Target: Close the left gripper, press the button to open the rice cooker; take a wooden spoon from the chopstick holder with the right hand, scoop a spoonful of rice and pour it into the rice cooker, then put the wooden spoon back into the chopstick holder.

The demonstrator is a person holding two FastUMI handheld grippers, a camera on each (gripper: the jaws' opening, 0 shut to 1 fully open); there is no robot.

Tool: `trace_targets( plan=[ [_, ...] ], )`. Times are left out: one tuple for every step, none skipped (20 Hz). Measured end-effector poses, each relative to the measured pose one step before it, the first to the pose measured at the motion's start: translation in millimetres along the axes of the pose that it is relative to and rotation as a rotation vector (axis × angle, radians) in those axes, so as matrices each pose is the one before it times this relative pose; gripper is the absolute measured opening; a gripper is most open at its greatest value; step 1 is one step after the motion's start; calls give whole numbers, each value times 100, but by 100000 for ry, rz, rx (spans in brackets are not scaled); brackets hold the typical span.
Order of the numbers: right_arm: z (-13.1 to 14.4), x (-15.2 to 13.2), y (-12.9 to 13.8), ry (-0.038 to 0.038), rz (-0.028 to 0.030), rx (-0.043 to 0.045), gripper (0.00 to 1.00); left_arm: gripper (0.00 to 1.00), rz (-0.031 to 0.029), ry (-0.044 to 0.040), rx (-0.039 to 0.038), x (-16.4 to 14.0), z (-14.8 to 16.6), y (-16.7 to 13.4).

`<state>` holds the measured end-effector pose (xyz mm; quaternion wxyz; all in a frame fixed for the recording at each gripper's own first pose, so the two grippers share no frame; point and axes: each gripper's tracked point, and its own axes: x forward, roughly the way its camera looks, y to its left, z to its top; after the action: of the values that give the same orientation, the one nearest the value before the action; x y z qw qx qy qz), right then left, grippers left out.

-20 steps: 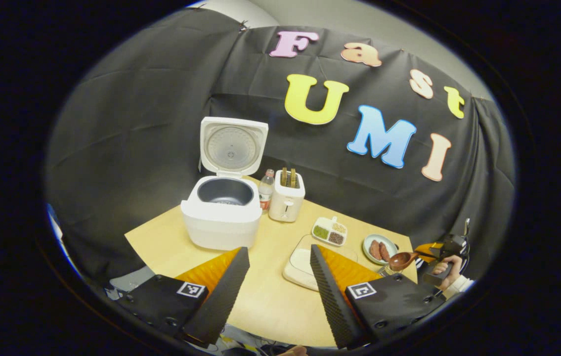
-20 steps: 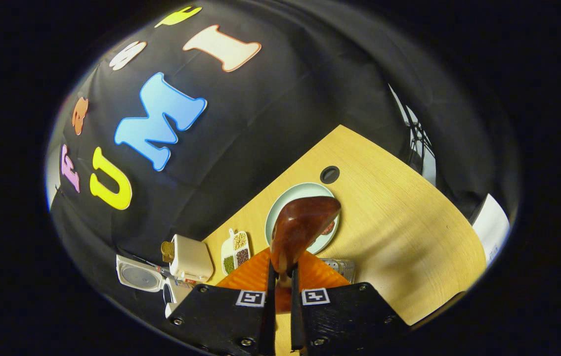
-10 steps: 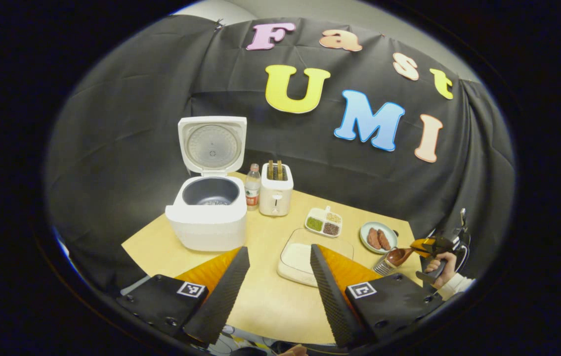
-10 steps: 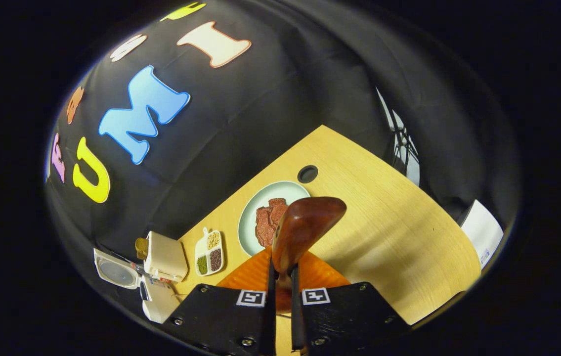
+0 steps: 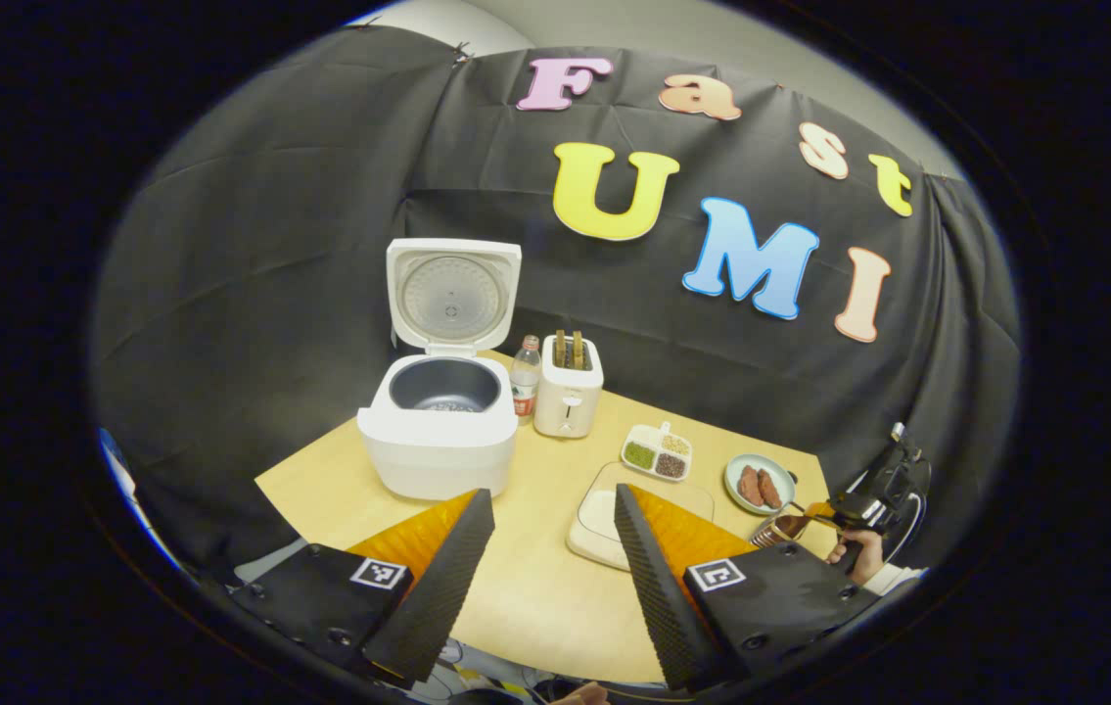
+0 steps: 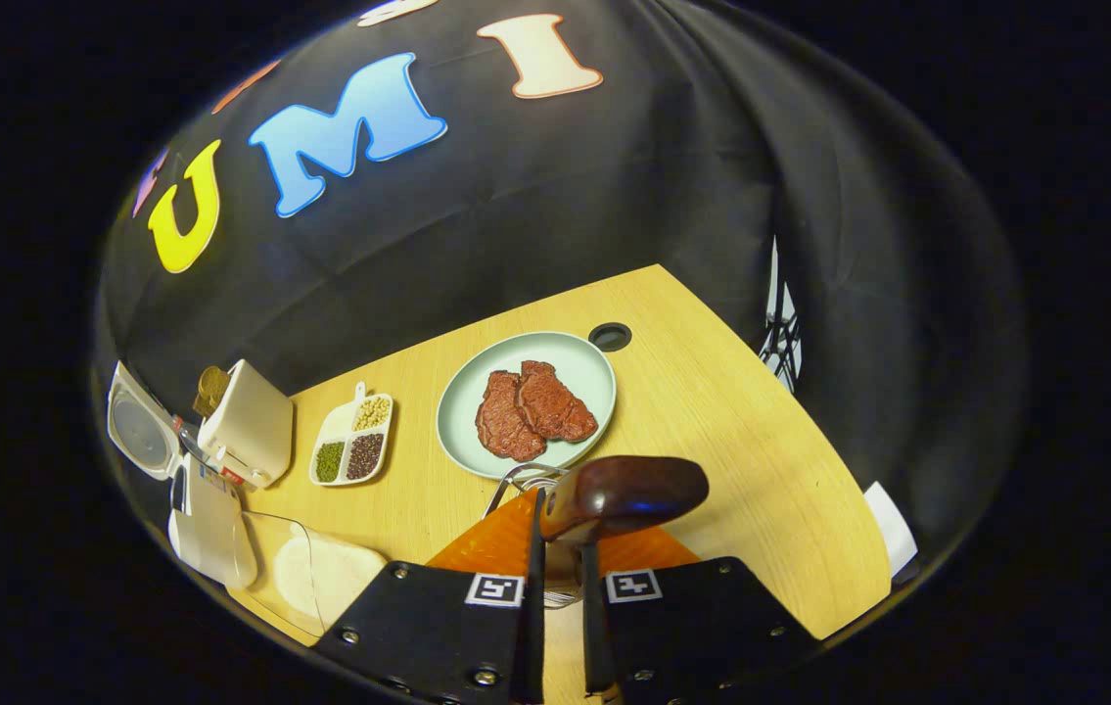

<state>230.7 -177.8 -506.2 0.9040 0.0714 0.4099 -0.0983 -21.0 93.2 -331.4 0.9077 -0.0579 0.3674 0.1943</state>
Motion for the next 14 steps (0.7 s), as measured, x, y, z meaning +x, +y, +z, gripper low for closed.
trace_targets(
  plan=[
    [-91, -271, -306, 563, -809, -48, 19, 83, 432, 22, -441, -128, -84, 315],
    [-23, -119, -406, -210, -720, 453, 20, 84, 475, 21, -562, -90, -189, 337],
    [-214, -260, -304, 291, -692, 565, 24, 84, 205, -215, -565, -130, -170, 224],
    [-192, -247, -394, -4, -535, 701, 25, 84, 243, -340, -351, -90, 41, 238],
    [-201, -242, -276, 142, -500, 767, 29, 84, 158, -215, -239, -71, -180, 223],
    [-374, -42, -207, 281, -384, 1041, 33, 84, 17, -181, -293, -34, 67, 214],
    [-266, -236, -141, 1292, -730, 744, 43, 84, -200, -383, -353, 0, 27, 92],
    [-364, -334, -203, 1012, -237, 198, 48, 84, -247, -636, -179, 3, 277, 158],
    [-243, -187, -147, 277, -230, -175, 43, 84, -180, -755, 45, 40, 221, 118],
    [-107, -412, -278, -76, -1185, 86, 54, 84, -307, -937, 137, 14, 368, 159],
    [117, -427, -216, -833, -955, 1564, 61, 89, -440, -1227, 277, 15, 440, 74],
    [367, -483, 13, -2969, -23, 4108, 76, 89, -529, -1208, 605, 29, 482, 92],
    [861, -568, 74, -3043, 691, 5614, 91, 89, -677, -1328, 932, 166, 472, 148],
    [104, -700, 153, -2228, 954, 5599, 97, 89, -895, -1400, 1160, 255, 464, 131]
  ],
)
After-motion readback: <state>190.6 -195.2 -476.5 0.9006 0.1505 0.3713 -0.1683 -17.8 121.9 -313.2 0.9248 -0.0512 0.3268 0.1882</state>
